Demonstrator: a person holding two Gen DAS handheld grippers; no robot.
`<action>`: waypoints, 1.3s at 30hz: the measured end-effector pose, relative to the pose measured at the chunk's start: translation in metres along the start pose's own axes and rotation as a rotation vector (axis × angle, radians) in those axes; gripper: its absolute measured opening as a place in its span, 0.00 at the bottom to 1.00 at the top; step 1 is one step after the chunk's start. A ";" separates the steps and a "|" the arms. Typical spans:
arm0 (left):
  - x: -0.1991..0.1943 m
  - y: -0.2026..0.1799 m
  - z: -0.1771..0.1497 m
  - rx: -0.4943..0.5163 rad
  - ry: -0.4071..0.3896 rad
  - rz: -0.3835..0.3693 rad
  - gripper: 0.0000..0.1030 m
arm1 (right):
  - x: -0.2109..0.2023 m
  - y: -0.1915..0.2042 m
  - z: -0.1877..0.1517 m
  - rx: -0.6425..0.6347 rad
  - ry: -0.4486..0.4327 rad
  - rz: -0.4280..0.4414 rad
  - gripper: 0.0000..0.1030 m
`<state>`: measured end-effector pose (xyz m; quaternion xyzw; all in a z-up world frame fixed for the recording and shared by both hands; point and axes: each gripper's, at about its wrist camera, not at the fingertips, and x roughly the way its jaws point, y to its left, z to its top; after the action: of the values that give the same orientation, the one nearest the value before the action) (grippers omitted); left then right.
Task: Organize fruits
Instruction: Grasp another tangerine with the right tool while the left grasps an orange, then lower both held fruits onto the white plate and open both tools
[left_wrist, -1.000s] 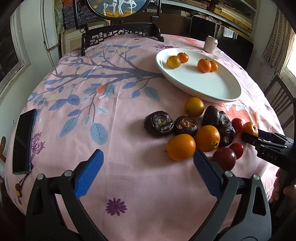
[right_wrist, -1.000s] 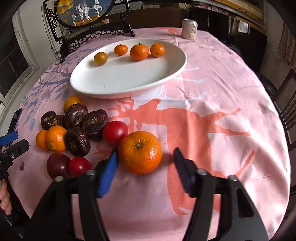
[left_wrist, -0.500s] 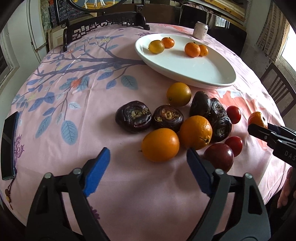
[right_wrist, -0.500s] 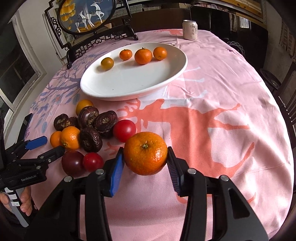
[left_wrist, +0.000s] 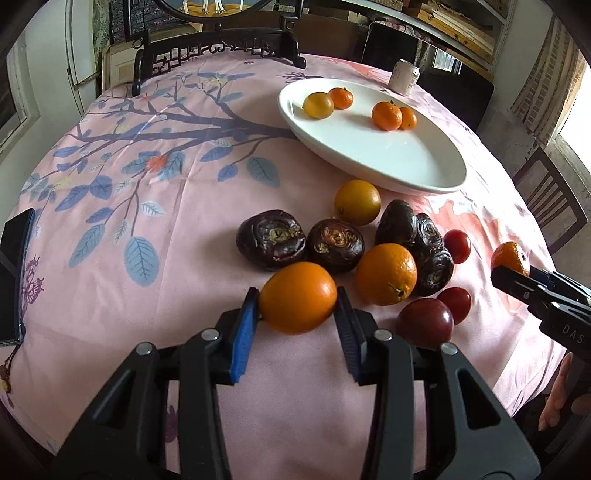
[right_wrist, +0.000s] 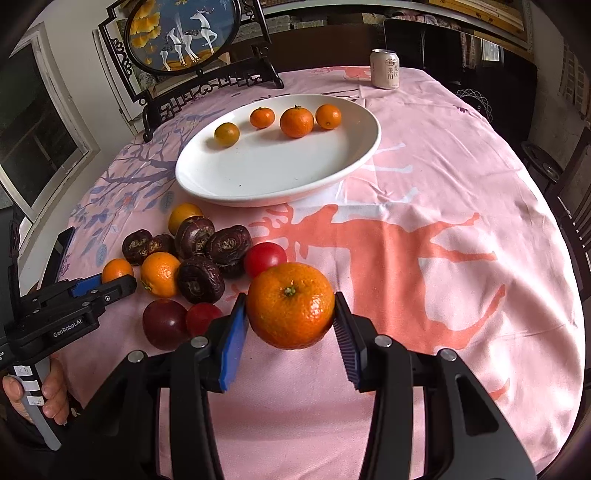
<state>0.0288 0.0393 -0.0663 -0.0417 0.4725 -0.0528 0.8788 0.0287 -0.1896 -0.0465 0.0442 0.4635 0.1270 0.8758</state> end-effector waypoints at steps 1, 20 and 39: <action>-0.003 0.001 0.000 -0.003 -0.004 -0.002 0.40 | 0.000 0.001 0.000 -0.003 0.000 0.002 0.44; -0.034 -0.013 0.051 0.066 -0.060 -0.055 0.40 | -0.005 0.011 0.026 -0.062 -0.017 0.023 0.44; 0.127 -0.077 0.232 0.099 0.106 -0.028 0.22 | 0.106 -0.032 0.172 -0.067 0.054 -0.065 0.44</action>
<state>0.2873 -0.0483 -0.0341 -0.0018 0.5143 -0.0908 0.8528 0.2330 -0.1855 -0.0403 -0.0039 0.4837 0.1152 0.8676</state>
